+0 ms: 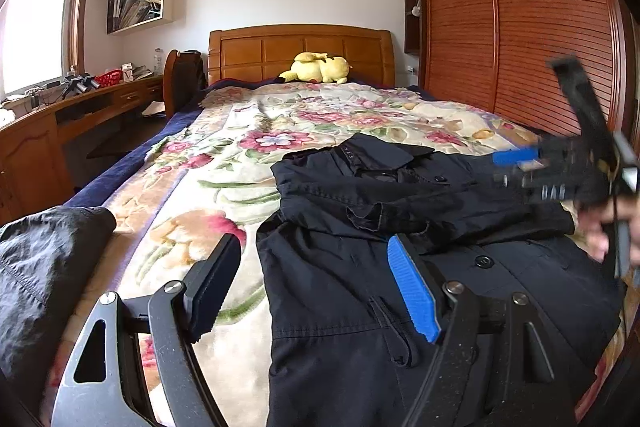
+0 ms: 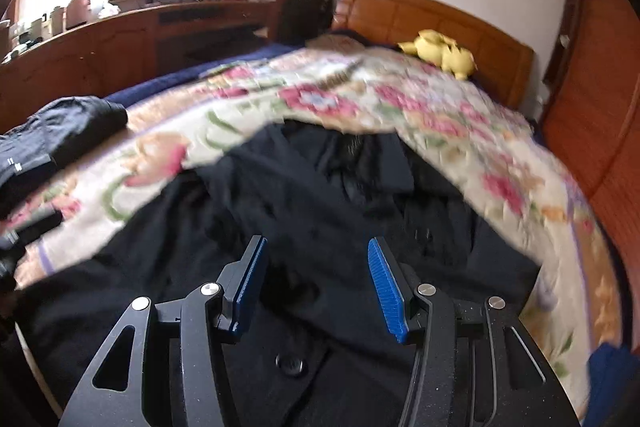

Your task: Fold large clothes

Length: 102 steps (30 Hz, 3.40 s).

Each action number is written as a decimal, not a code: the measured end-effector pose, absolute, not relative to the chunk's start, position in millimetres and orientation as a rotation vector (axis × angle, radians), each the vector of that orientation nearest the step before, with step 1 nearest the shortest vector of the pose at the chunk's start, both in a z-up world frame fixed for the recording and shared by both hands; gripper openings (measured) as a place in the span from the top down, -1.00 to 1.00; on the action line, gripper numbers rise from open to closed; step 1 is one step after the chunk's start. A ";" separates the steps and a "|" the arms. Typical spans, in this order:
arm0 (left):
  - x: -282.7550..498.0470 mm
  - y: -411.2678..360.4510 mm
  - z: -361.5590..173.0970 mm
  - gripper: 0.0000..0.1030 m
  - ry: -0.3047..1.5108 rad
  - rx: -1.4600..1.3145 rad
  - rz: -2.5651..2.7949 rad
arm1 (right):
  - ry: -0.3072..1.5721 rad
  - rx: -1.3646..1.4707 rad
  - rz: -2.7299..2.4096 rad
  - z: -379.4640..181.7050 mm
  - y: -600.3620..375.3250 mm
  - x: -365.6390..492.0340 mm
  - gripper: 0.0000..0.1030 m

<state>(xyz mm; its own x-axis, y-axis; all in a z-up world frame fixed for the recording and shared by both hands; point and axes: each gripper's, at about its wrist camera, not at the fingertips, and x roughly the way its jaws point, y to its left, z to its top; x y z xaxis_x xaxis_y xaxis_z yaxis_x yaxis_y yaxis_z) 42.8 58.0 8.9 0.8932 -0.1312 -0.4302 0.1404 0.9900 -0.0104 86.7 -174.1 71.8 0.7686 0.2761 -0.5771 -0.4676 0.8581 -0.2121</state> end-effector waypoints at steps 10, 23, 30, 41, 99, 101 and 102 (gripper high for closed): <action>48.2 41.1 2.7 -0.49 0.468 0.048 -0.140 | 0.601 -0.207 0.340 23.4 -181.1 95.5 -0.04; 62.8 15.6 -9.4 -0.49 0.501 0.075 -0.158 | 0.569 -0.168 0.326 17.6 -198.8 86.4 -0.04; 94.9 -1.0 -9.2 -0.49 0.556 0.083 -0.147 | 0.568 -0.109 0.334 19.2 -224.7 83.1 -0.36; 163.5 -31.2 -1.1 -0.29 0.671 0.097 -0.131 | 0.560 -0.097 0.326 22.2 -245.2 77.0 -0.37; 9.8 44.9 8.9 -0.24 0.597 0.128 -0.079 | 0.533 -0.075 0.233 23.1 -276.2 72.2 -0.37; 5.3 45.8 8.4 -0.56 0.590 0.107 -0.093 | 0.534 -0.078 0.235 23.2 -275.9 72.2 -0.37; 3.1 46.8 8.6 -0.56 0.587 0.095 -0.101 | 0.534 -0.080 0.236 23.0 -275.6 71.8 -0.37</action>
<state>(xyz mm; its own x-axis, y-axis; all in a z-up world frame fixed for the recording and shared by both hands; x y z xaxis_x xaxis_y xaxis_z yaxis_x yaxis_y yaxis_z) 3.1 46.8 8.6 0.8277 -0.0677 -0.5571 0.1220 0.9907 0.0608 71.8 -275.6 23.0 0.8345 0.2018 -0.5127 -0.2433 0.9698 -0.0143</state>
